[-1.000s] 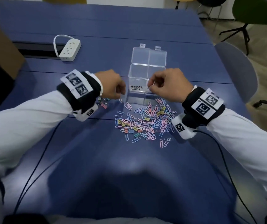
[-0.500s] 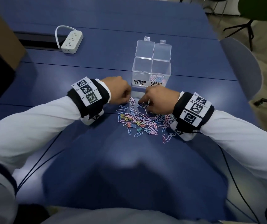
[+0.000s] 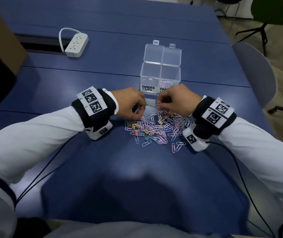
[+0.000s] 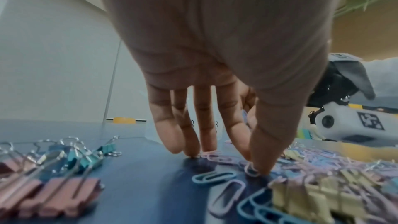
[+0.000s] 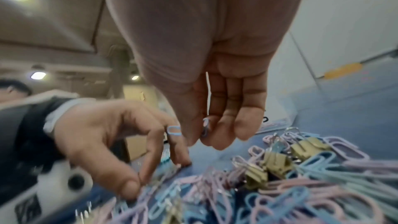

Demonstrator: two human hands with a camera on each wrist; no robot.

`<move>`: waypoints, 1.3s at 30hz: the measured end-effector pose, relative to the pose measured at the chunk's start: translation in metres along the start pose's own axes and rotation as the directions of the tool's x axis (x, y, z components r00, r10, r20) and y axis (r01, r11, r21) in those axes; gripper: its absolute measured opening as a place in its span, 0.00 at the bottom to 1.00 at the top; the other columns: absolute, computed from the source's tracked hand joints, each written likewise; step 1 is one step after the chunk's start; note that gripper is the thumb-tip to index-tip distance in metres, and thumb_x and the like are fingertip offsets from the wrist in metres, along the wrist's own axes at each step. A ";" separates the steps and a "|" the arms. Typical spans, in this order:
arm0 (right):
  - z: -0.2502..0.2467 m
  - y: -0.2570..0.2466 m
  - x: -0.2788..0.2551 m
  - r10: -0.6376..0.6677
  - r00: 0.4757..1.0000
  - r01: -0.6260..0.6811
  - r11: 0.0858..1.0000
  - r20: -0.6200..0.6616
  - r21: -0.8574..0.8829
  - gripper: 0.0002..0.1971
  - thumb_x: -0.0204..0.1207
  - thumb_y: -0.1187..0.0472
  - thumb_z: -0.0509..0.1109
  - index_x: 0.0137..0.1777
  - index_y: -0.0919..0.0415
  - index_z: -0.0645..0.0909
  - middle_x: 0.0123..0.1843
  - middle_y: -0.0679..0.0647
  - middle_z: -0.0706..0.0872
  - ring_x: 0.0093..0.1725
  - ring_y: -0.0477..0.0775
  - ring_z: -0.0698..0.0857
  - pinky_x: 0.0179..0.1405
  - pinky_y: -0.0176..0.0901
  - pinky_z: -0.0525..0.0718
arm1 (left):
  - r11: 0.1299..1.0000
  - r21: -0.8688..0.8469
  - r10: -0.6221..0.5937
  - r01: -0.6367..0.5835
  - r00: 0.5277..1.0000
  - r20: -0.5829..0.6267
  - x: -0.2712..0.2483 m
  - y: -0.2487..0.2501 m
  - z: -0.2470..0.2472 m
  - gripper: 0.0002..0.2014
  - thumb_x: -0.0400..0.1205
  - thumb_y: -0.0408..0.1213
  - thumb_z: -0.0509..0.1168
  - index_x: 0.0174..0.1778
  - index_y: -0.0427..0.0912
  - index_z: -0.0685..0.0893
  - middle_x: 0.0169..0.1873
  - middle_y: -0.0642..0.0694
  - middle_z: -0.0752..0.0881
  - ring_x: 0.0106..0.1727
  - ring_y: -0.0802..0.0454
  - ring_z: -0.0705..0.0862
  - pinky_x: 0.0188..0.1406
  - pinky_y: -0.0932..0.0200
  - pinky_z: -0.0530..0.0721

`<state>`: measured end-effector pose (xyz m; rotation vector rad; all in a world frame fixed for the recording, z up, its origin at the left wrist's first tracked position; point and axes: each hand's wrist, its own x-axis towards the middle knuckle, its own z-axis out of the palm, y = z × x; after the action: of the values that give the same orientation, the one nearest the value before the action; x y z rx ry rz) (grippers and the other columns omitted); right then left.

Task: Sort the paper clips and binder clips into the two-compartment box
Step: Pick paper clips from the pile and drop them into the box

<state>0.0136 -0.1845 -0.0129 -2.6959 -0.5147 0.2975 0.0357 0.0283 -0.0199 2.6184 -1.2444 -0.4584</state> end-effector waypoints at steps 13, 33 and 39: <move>-0.017 0.029 -0.020 0.164 0.985 -0.146 0.961 -0.058 0.236 0.07 0.70 0.54 0.79 0.40 0.55 0.87 0.32 0.50 0.89 0.24 0.36 0.82 0.35 0.34 0.82 | 0.984 0.164 0.058 -0.073 0.994 0.090 0.014 0.024 0.008 0.26 0.81 0.49 0.64 0.77 0.56 0.69 0.58 0.46 0.78 0.46 0.53 0.76 0.47 0.56 0.79; -0.064 0.031 0.028 0.258 0.854 -0.175 0.960 -0.452 0.218 0.05 0.69 0.53 0.76 0.40 0.52 0.86 0.35 0.50 0.85 0.40 0.48 0.82 0.50 0.41 0.82 | 0.997 0.065 0.048 -0.048 0.999 -0.001 0.007 0.004 0.005 0.13 0.77 0.48 0.70 0.56 0.50 0.88 0.52 0.50 0.86 0.44 0.56 0.82 0.49 0.49 0.85; -0.051 0.026 0.042 0.295 0.899 -0.289 0.955 -0.325 0.066 0.09 0.67 0.47 0.77 0.44 0.49 0.88 0.42 0.47 0.88 0.48 0.51 0.85 0.51 0.45 0.83 | 0.992 0.121 0.034 -0.030 0.999 -0.027 0.007 0.009 0.007 0.10 0.79 0.46 0.68 0.52 0.48 0.88 0.47 0.50 0.88 0.45 0.53 0.85 0.49 0.56 0.84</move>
<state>0.0740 -0.2064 0.0173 -2.7230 -0.0058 -0.0784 0.0312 0.0168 -0.0248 2.6890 -1.3427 -0.3490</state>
